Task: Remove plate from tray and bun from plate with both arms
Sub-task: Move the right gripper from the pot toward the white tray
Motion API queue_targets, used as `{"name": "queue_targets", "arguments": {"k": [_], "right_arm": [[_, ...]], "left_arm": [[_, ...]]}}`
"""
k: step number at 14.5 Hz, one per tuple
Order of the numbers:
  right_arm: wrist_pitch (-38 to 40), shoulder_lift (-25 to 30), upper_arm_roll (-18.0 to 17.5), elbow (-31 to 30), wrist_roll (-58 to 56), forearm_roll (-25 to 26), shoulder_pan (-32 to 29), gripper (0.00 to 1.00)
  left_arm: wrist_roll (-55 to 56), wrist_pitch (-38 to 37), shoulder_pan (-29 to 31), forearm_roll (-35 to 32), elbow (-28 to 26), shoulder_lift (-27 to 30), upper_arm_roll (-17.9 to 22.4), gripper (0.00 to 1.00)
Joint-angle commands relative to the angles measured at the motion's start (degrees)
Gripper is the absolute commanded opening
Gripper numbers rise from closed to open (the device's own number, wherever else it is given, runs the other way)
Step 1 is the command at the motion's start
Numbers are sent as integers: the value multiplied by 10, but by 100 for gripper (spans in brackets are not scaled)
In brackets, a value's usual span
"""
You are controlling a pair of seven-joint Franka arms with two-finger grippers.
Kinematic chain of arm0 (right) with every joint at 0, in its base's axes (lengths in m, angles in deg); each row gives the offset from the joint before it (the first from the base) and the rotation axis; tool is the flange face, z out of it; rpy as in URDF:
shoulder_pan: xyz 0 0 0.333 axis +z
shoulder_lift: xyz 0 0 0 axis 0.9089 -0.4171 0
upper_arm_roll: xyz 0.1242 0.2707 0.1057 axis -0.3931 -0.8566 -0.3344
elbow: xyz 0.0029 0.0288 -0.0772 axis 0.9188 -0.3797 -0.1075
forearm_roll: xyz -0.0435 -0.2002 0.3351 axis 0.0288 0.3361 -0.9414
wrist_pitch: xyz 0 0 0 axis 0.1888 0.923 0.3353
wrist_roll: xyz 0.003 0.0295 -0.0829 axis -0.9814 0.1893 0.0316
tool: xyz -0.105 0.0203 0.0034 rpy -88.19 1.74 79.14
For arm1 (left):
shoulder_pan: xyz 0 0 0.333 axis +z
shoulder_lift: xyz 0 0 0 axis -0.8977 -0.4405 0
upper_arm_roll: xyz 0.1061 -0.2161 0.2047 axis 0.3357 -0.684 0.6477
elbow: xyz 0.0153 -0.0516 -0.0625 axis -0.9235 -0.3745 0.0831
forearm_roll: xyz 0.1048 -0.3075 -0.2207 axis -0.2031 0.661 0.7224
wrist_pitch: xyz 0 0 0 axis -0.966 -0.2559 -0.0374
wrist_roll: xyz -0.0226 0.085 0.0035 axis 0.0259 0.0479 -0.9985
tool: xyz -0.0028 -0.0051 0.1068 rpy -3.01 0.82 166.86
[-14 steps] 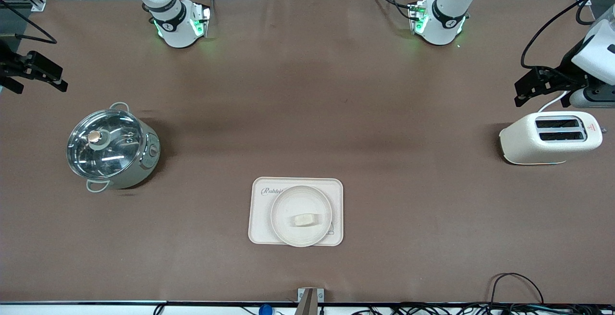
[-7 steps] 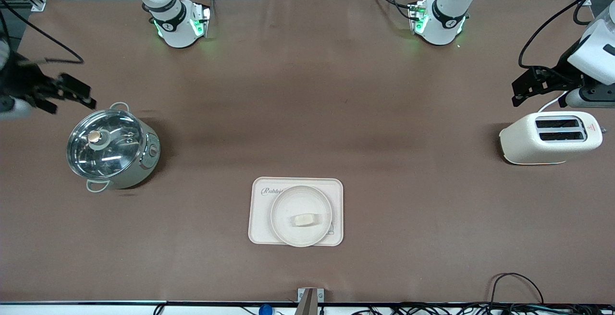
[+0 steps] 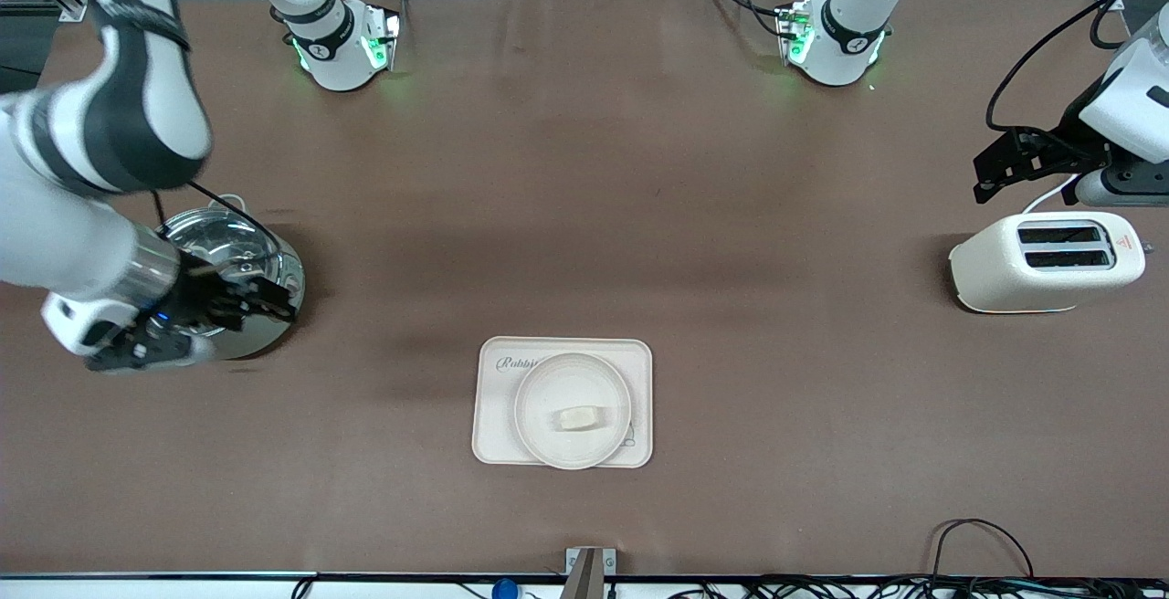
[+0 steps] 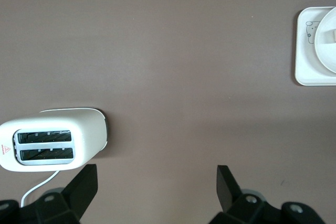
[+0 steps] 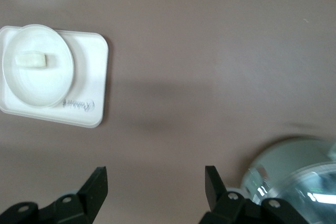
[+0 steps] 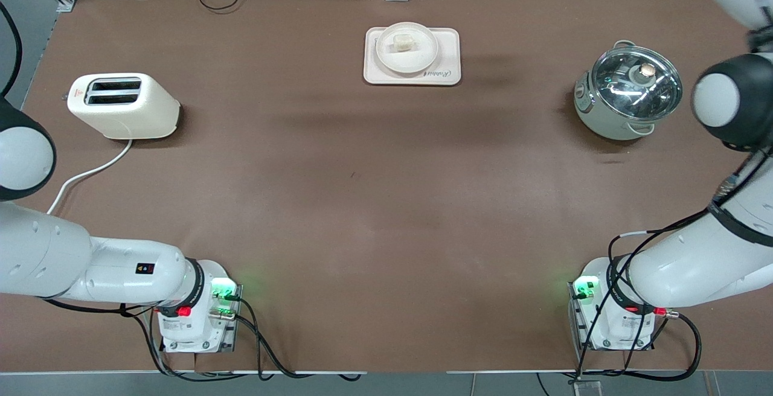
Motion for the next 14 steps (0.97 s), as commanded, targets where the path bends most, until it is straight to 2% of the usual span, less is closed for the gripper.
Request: {"name": "queue_targets", "arguments": {"k": [1,5,8,10,14], "right_arm": [[-61,-78,4,55,46,-33,27,79],[-128,-174,1,118,121,-37,59,72],[-198,-219,-55,122,148,-50,50,69],[-232,-248,-65,124,148,-95,55,68],[-255,-294,-96,148,150,-108,55,60]], "left_arm": [[-7,-10,3,-5,10,-5,-2,100],[-7,-10,4,-4,11,-5,-2,100],[-7,-10,4,-4,10,-5,-2,100],[-7,-10,4,-4,10,-6,-2,100],[-8,-10,5,-4,11,-6,-2,100]]}}
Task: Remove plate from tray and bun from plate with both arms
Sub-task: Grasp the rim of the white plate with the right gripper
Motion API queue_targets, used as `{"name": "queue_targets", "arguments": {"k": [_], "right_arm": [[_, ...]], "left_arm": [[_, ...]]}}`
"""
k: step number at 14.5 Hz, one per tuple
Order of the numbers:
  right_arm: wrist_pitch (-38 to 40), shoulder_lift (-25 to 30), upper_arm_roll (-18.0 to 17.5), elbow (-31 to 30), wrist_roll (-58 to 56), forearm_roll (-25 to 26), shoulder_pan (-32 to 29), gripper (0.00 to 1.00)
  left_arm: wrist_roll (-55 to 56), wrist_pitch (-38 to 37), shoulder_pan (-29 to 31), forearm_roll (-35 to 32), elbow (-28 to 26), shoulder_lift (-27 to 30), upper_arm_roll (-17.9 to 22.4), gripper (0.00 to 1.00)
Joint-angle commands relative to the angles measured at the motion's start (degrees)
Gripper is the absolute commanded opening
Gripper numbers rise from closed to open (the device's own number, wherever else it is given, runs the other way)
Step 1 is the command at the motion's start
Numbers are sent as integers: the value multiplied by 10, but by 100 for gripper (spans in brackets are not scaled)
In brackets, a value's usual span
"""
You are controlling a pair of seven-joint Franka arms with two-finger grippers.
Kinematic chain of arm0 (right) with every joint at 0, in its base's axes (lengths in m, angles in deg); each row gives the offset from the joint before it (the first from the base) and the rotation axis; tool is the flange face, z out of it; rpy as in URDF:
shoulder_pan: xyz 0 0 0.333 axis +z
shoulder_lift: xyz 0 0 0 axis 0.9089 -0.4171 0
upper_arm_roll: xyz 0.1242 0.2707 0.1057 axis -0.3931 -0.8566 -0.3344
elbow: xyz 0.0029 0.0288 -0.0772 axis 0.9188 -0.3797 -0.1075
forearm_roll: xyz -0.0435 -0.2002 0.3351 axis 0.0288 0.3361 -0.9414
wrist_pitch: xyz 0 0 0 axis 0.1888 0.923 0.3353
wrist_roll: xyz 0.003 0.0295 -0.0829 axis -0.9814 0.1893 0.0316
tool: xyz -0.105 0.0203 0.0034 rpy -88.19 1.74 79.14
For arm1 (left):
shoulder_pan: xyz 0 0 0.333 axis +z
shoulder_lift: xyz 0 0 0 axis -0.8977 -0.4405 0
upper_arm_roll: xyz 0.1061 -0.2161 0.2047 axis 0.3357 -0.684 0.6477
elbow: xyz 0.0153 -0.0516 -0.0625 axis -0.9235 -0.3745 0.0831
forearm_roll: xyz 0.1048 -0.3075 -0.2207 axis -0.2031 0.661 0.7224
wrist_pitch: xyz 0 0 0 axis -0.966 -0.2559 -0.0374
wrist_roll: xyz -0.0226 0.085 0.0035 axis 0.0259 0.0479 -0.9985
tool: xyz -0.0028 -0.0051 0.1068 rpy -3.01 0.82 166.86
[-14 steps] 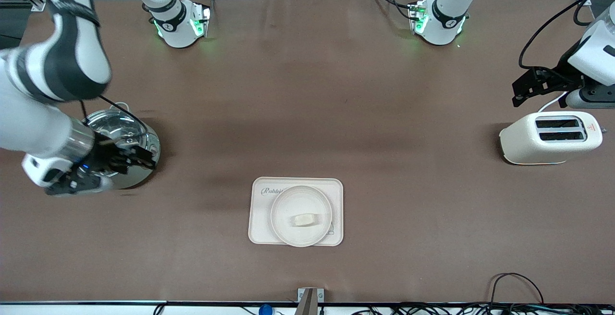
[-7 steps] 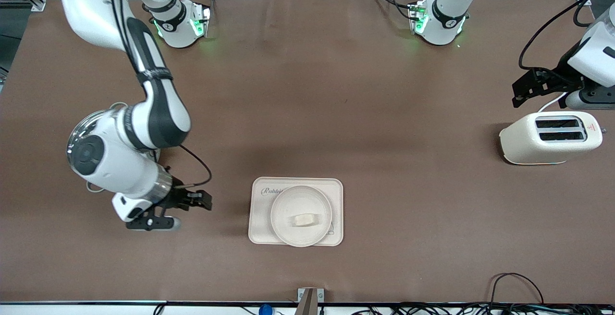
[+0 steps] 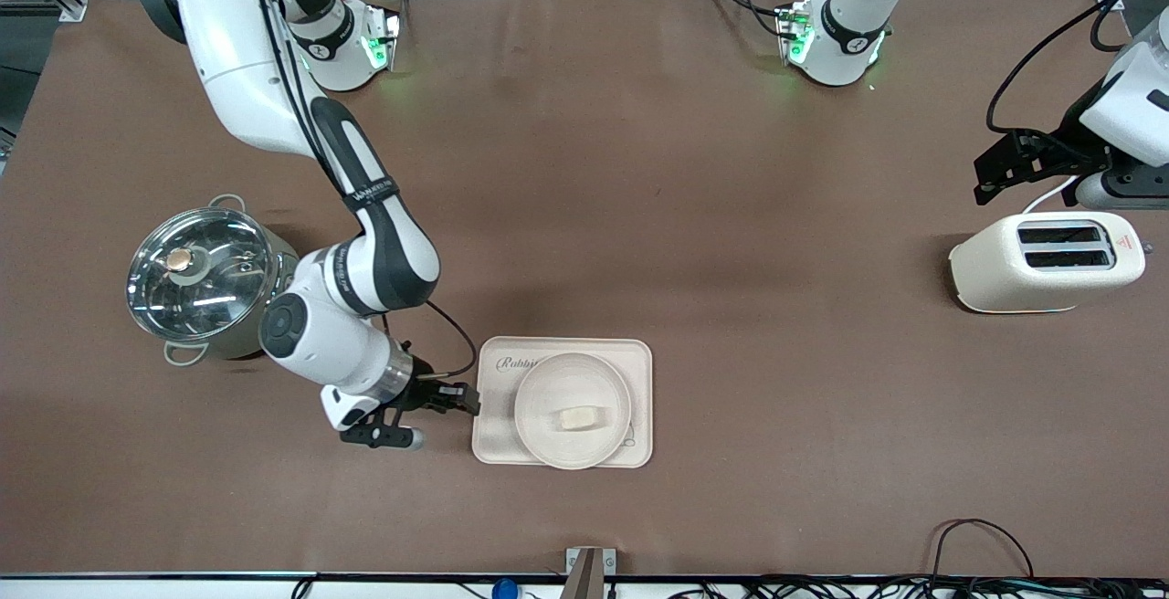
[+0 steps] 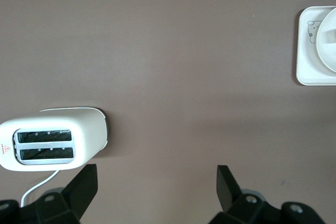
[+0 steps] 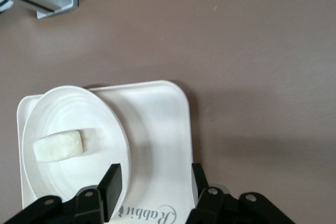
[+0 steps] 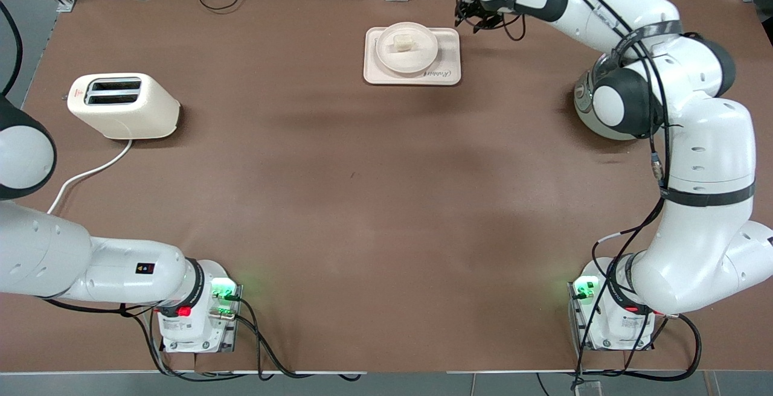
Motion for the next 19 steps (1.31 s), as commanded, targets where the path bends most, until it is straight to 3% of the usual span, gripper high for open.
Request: {"name": "queue_targets", "arguments": {"k": [1,8,13,19], "right_arm": [[-4,-34,-23,38,10,-14,-5,59],[-55,-77,-62,51,11,-14,-5,52],[-73,-88,-63,53,10,-42,6,49],[-74,-94,-62,52,11,-42,7,32]], "left_arm": [[-7,-10,4,-5,12,-4,-2,100],[-8,-10,4,-5,12,-4,-2,100],[-8,-10,4,-4,12,-4,-1,100],[-8,-10,4,-4,12,-4,-1,100]]}}
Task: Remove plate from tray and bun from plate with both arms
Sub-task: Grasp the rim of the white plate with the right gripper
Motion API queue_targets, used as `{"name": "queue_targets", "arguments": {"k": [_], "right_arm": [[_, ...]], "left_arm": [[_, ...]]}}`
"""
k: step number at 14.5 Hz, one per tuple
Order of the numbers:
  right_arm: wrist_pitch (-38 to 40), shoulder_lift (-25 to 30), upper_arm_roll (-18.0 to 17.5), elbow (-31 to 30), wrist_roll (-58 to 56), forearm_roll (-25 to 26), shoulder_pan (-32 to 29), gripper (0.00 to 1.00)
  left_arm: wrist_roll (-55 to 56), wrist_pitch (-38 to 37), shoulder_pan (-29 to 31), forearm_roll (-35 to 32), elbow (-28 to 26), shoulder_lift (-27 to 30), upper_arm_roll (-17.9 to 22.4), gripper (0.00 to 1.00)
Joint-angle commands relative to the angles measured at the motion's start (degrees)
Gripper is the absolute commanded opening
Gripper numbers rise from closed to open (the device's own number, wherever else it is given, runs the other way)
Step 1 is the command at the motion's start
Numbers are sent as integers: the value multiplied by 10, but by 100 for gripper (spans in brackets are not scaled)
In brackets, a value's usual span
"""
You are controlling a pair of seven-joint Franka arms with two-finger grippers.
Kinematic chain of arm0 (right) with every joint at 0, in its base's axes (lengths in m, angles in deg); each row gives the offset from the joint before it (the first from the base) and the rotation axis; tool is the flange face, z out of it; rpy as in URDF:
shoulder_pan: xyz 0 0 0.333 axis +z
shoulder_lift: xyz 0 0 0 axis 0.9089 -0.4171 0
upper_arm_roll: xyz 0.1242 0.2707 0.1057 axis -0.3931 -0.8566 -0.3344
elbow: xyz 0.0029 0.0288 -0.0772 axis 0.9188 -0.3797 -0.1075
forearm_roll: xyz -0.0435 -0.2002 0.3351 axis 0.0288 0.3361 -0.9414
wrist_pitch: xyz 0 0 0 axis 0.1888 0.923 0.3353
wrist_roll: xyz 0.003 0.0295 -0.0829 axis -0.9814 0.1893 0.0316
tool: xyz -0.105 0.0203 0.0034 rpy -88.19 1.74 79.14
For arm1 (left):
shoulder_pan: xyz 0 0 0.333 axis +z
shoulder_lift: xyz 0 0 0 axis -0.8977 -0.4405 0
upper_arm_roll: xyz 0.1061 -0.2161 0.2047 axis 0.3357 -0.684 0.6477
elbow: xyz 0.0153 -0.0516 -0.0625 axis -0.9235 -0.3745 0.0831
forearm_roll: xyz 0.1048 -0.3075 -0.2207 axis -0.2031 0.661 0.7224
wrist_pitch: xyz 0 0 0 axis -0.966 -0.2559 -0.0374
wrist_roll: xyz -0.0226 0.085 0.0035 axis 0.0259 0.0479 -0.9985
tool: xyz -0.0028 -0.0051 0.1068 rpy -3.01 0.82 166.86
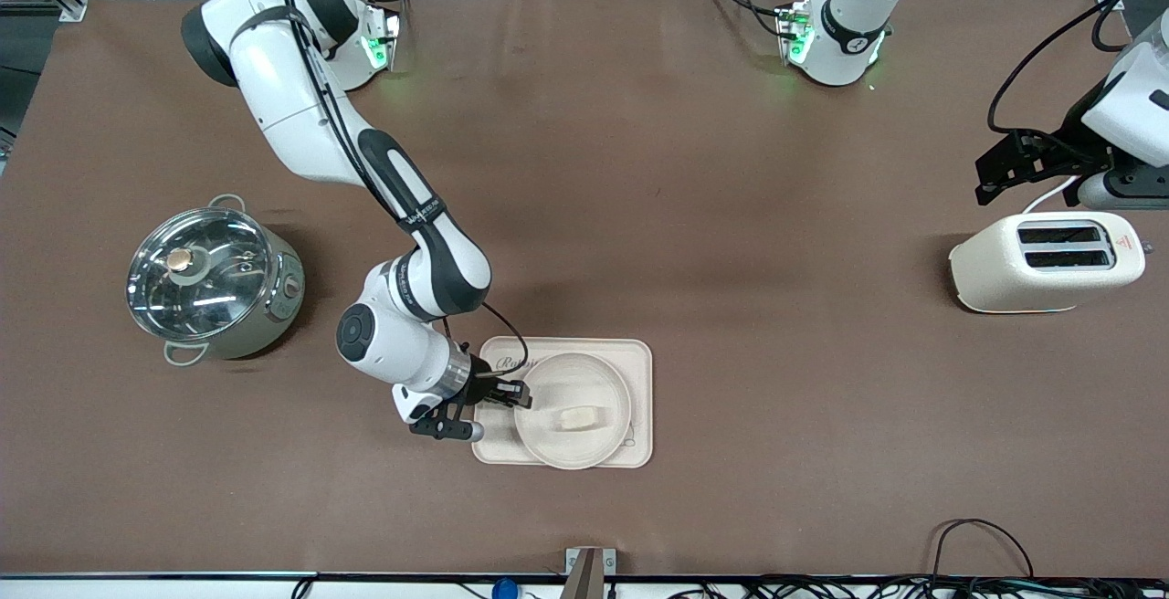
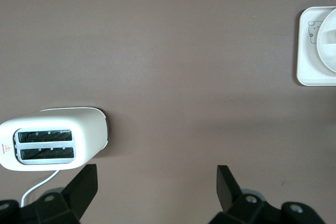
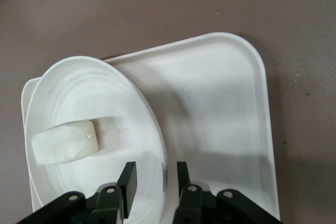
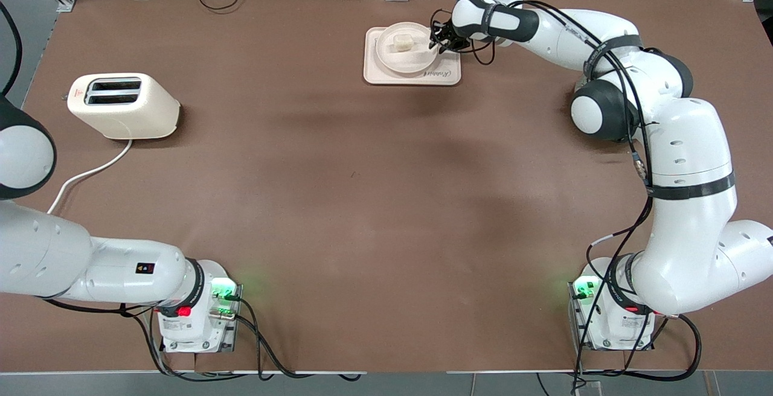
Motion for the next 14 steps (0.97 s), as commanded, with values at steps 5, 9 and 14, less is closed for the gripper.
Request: {"name": "queue_targets", "arguments": {"k": [5,9,14], "right_arm": [[-5,-11,-1,11,0,-9,0,23],[-5,-10,-1,10,-1,-8,0,13],[-3,-5,-1,8,3,-8,0,3]], "left_arm": [[-8,-10,3,-4,11,-4,-2,100],[-8,-10,3,-4,11,-4,-2,100],[-9,-10,4,-4,11,-4,-2,100]]}}
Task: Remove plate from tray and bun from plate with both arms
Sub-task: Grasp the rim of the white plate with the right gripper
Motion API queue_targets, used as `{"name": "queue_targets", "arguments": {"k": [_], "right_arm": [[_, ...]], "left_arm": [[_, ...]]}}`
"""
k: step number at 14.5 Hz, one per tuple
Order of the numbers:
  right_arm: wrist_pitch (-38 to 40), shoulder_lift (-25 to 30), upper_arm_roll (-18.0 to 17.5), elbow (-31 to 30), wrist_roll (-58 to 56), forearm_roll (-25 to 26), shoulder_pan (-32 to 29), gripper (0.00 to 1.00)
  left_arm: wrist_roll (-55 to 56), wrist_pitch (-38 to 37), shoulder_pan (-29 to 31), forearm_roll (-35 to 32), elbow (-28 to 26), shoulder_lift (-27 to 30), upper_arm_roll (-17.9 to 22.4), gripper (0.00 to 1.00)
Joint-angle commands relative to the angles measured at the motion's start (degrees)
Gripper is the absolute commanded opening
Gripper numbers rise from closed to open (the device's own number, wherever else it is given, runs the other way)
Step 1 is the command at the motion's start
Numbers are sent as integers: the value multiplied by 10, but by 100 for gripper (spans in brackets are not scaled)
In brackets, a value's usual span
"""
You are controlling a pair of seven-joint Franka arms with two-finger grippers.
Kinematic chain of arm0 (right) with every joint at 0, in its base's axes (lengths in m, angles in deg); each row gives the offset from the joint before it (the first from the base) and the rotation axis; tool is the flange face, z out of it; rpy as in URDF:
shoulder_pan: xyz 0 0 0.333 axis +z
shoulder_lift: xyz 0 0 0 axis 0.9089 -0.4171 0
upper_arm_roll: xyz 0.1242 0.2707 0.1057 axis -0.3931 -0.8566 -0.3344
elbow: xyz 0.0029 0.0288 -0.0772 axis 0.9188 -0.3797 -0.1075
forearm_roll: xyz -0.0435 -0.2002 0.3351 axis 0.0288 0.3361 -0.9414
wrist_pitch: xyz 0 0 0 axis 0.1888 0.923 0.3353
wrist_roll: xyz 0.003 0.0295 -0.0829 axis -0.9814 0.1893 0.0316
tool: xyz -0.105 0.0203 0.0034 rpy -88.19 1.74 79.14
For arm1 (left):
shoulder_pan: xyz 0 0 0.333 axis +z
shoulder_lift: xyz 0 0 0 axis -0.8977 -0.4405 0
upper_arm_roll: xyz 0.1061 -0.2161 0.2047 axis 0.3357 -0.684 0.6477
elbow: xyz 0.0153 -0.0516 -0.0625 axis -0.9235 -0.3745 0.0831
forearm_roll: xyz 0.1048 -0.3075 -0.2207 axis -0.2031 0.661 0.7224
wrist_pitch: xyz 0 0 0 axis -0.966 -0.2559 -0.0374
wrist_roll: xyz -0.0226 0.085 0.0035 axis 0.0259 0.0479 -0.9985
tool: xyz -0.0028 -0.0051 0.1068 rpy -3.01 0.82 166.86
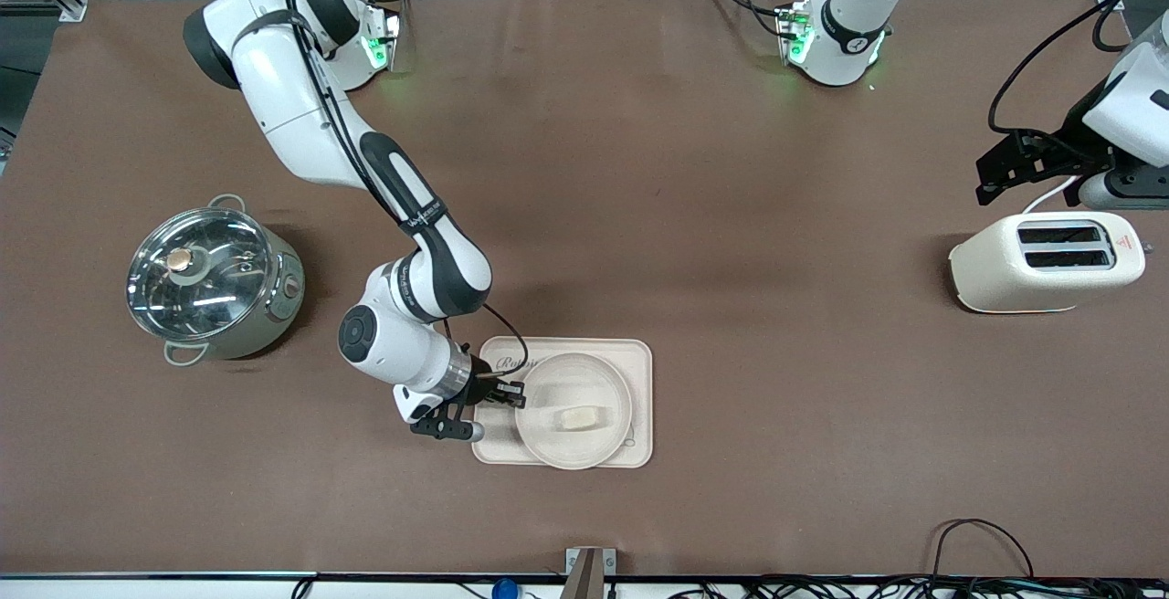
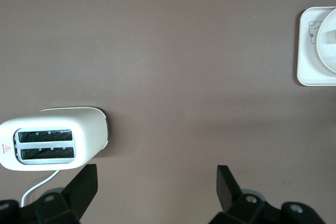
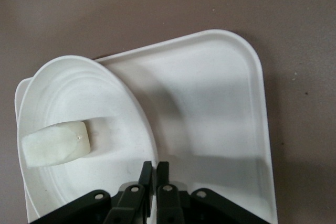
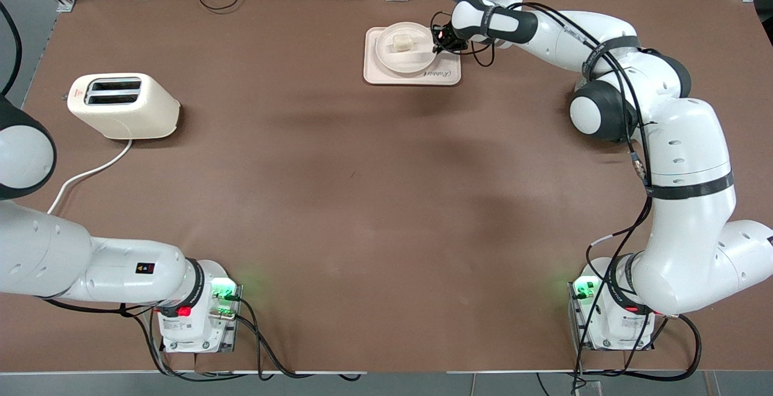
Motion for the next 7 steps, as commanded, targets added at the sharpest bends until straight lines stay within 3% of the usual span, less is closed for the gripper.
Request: {"name": "queue_targets", "arguments": {"k": [1,7], "right_arm": [[-1,2,-1,6,3,-9,0,3],[36,48,-1,-14,2,-4,3,3]], "left_arm": [[-9,-10,3,-4,11,-4,-2,100],[-9,-10,3,-4,11,-4,-2,100]]}}
